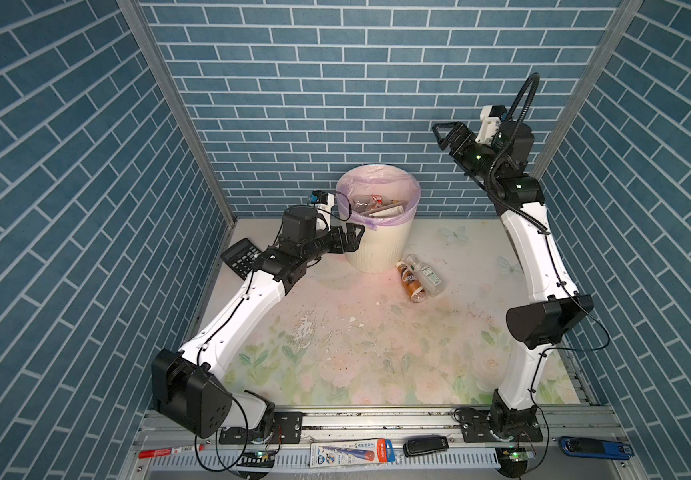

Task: Throw the plastic bottles in the bin
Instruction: 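Lower both grippers toward the brown Nescafe bottle beside the bin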

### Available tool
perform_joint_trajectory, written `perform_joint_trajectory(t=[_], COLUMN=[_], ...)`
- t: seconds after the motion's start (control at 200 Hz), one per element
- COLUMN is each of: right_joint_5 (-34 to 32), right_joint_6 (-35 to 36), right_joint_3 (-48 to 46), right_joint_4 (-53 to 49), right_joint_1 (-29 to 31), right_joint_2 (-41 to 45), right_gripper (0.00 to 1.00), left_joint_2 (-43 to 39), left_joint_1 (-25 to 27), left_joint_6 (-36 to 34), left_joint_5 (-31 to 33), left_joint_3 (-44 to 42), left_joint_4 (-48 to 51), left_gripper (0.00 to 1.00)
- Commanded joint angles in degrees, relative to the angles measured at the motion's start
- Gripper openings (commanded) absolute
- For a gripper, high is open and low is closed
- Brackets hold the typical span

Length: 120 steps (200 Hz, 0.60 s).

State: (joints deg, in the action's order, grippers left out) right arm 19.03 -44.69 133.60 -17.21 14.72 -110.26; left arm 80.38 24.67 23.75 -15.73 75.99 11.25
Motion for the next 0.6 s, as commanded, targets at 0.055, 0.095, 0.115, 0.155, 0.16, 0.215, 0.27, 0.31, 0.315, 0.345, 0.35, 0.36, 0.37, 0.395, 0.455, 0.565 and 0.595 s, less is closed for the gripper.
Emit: perform_joint_trajectory(t=[0.055,0.095,0.115,0.155,0.16,0.215,0.27,0.31,0.315,0.345,0.35,0.36,0.37,0.395,0.455,0.565,0.595], right_joint_5=[0.6,0.8,0.8,1.1,1.2,1.4,1.6,1.7,1.7,1.7,1.7,1.7,1.7,1.6,1.3,0.7,0.5], right_joint_6=[1.5,1.3,1.2,1.2,1.1,1.5,1.8,1.8,1.9,2.0,2.0,2.0,2.1,2.3,2.8,3.8,4.2], right_joint_3=[-9.6,-12.7,-14.2,-16.9,-17.3,-20.9,-24.4,-27.1,-27.4,-29.5,-29.9,-30.6,-31.3,-33.1,-37.5,-44.9,-47.0], right_joint_4=[2.8,4.0,4.4,5.1,5.1,5.5,5.8,6.0,6.0,6.2,6.2,6.2,6.2,6.4,6.8,6.5,6.5], right_joint_1=[-1.6,-2.2,-2.6,-3.2,-3.3,-4.3,-5.2,-6.0,-6.1,-6.7,-6.7,-7.0,-7.2,-7.6,-8.6,-10.0,-10.2], right_joint_2=[4.7,6.4,7.3,8.9,9.2,11.5,13.5,15.1,15.3,16.5,16.7,17.2,17.6,18.7,21.3,25.2,26.1], right_gripper=[0.99,0.99,0.99,0.99,0.99,0.99,0.99,0.99,0.99,0.99,0.99,0.99,0.99,0.99,0.99,0.99,0.99], left_joint_2=[-1.4,-1.5,-1.5,-1.3,-1.3,-1.1,-0.8,-0.4,-0.3,-0.1,0.0,0.1,0.2,0.4,1.2,3.0,3.4], left_joint_1=[0.5,1.0,1.3,2.2,2.3,3.8,5.4,6.7,6.8,7.8,7.9,8.2,8.6,9.3,11.1,13.7,14.3], left_joint_6=[0.4,0.2,0.0,-0.4,-0.5,-1.1,-1.4,-1.3,-1.3,-1.2,-1.1,-1.1,-1.0,-0.5,0.8,4.6,5.8], left_joint_5=[-0.1,0.3,0.5,0.9,1.0,1.9,2.9,3.4,3.4,4.0,4.1,4.3,4.5,5.1,6.4,9.6,10.7], left_joint_3=[-1.1,-1.0,-1.0,-0.8,-0.8,-0.6,-0.6,-0.7,-0.8,-1.0,-1.0,-1.1,-1.2,-1.6,-2.6,-4.2,-4.9], left_joint_4=[-0.3,0.2,0.4,0.8,0.8,1.3,1.4,1.2,1.2,1.1,1.1,0.9,0.8,0.6,-0.6,-1.7,-1.7], left_gripper=[0.99,0.99,0.99,0.99,0.99,0.99,0.99,0.99,0.99,0.99,0.99,0.99,0.99,0.99,0.99,0.99,0.99])
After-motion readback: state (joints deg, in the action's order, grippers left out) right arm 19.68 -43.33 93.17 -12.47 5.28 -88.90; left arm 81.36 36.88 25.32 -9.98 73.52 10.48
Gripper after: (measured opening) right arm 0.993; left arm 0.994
